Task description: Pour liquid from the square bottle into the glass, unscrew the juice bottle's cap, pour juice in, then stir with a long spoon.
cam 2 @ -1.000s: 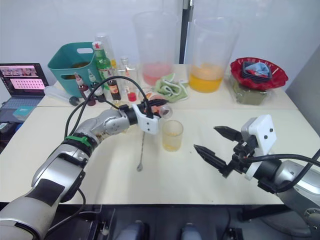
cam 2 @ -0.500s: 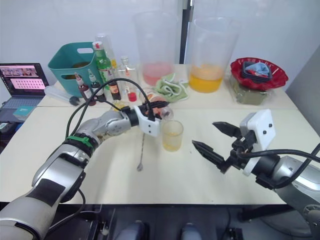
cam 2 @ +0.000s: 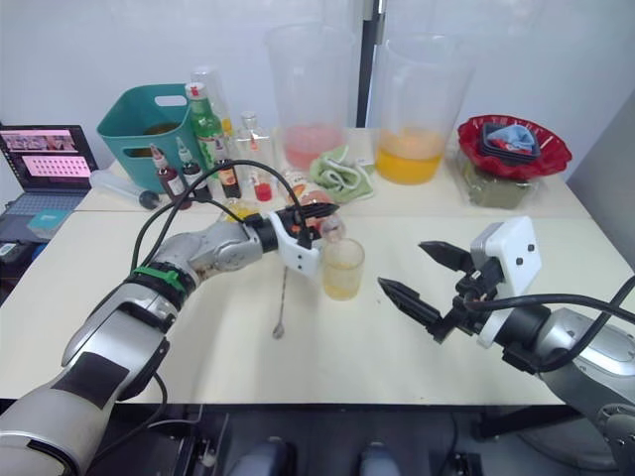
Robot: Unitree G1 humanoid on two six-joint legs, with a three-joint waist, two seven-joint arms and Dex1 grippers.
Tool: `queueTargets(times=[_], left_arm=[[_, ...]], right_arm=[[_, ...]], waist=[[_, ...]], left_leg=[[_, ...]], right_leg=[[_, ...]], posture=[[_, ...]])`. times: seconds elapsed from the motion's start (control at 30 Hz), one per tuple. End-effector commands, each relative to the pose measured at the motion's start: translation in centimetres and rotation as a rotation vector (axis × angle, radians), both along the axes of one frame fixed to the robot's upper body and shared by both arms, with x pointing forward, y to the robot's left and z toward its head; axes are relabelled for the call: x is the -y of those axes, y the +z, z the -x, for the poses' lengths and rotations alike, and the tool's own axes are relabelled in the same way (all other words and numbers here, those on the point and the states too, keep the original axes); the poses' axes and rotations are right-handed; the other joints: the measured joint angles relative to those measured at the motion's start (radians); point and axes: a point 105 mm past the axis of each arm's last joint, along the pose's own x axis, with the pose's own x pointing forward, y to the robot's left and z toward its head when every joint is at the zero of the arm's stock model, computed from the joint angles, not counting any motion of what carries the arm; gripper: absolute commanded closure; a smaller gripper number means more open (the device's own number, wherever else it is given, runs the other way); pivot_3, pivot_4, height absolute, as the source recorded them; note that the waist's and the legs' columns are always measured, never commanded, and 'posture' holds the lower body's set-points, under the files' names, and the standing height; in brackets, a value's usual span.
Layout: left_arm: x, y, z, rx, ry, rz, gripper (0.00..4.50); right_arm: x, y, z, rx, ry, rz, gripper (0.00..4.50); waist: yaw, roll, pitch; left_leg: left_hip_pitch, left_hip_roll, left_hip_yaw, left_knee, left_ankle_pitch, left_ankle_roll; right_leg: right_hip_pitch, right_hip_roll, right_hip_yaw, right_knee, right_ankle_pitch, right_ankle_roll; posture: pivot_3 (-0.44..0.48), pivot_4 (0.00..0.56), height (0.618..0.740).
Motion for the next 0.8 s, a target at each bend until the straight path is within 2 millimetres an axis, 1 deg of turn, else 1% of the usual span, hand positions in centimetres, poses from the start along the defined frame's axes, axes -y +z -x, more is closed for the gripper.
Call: queueTargets(times=[0.03, 0.3, 0.5, 0.8], left_arm=[[0.98, 3.78, 0.50, 0.121, -0.044, 0.052, 3.10], [1.15, 3.77, 0.55, 0.151, -0.049, 0.026, 3.10], [1.14, 3.98, 0.47, 0.124, -0.044, 0.056, 3.10], [1.24, 4.33, 0.36, 0.135, -0.037, 0.050, 3.10]], right_arm=[[-0.26, 0.98, 0.17, 0.054, 0.013, -0.007, 0.02], [-0.39, 1.05, 0.08, 0.061, 0.019, -0.013, 0.02], [-0.45, 1.02, 0.05, 0.061, 0.021, -0.016, 0.02], [-0.63, 1.42, -0.37, 0.082, 0.020, -0.032, 0.02]], waist=[[0.000, 0.000, 0.000], [0.000, 0.000, 0.000], [-0.001, 0.000, 0.000], [-0.001, 0.000, 0.000]], left_leg=[[0.000, 0.000, 0.000, 0.000, 0.000, 0.000], [0.000, 0.000, 0.000, 0.000, 0.000, 0.000], [0.000, 0.000, 0.000, 0.000, 0.000, 0.000], [0.000, 0.000, 0.000, 0.000, 0.000, 0.000]], right_leg=[[0.000, 0.000, 0.000, 0.000, 0.000, 0.000], [0.000, 0.000, 0.000, 0.000, 0.000, 0.000], [0.000, 0.000, 0.000, 0.000, 0.000, 0.000], [0.000, 0.000, 0.000, 0.000, 0.000, 0.000]], posture=[[0.000, 0.150, 0.740], [0.000, 0.150, 0.740], [0.000, 0.150, 0.740], [0.000, 0.150, 0.740]])
